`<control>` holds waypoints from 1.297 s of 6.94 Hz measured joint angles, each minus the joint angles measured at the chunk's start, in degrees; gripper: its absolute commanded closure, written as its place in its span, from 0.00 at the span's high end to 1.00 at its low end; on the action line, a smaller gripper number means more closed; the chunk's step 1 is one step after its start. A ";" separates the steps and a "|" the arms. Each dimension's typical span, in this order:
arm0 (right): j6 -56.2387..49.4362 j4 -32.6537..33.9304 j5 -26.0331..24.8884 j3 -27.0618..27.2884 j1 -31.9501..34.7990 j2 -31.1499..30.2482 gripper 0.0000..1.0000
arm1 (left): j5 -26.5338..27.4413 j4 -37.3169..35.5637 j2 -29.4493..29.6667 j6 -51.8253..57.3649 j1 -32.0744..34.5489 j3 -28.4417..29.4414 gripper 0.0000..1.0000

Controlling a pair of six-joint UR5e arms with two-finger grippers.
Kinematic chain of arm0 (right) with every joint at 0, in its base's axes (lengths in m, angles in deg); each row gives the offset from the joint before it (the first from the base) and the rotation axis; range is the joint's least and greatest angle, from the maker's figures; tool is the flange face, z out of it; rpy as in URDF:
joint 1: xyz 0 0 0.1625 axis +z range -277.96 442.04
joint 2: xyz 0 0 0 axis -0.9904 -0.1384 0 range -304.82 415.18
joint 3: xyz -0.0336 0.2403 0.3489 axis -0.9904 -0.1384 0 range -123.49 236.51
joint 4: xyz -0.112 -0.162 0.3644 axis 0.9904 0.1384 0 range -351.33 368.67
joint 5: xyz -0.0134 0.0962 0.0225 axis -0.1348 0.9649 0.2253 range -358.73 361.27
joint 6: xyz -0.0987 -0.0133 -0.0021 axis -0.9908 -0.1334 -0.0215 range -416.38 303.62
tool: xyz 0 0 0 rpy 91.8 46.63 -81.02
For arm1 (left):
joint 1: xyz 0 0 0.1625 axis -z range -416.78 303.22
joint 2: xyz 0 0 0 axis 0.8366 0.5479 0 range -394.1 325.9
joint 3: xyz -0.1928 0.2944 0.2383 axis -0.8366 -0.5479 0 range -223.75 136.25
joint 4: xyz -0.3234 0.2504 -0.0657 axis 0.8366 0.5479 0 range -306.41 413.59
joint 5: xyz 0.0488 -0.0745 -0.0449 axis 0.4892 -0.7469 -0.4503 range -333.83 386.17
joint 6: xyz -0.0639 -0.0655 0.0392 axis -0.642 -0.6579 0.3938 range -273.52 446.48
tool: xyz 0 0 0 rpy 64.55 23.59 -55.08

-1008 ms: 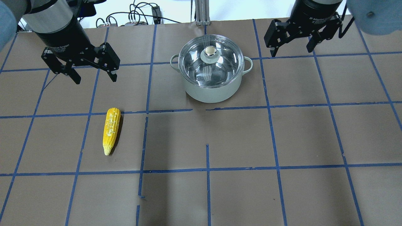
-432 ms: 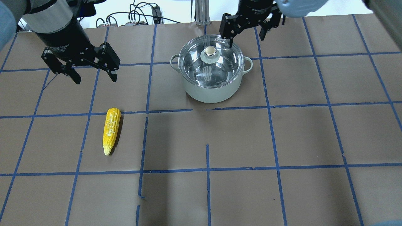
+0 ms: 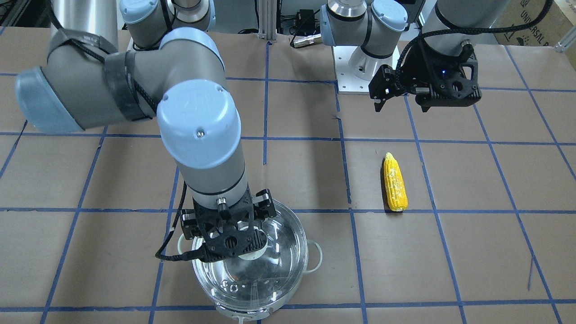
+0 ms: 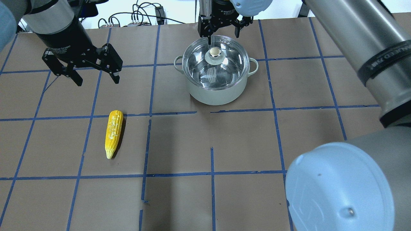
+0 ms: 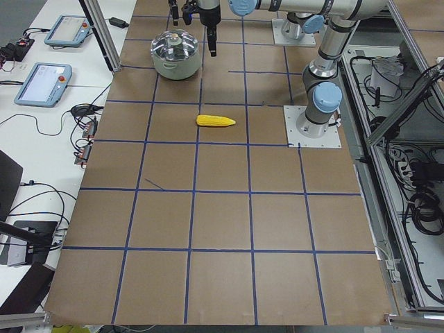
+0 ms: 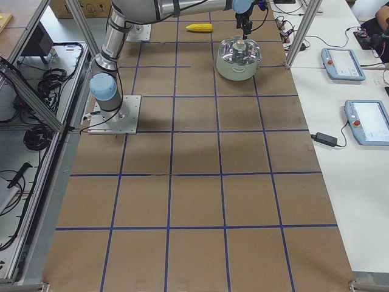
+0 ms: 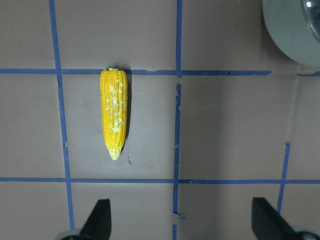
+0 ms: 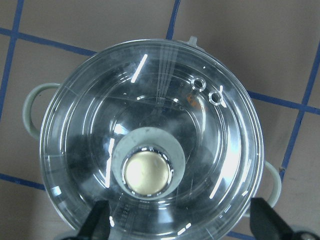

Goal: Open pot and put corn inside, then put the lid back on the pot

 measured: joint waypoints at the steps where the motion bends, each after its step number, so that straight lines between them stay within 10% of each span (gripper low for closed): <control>1: -0.04 1.68 -0.08 -0.72 -0.06 1.61 0.96 | -0.01 0.00 0.00 0.00 0.00 0.00 1.00; 9: 0.20 5.41 -0.39 2.31 0.92 3.19 0.94 | 0.05 0.04 0.00 0.01 -0.04 -0.08 1.00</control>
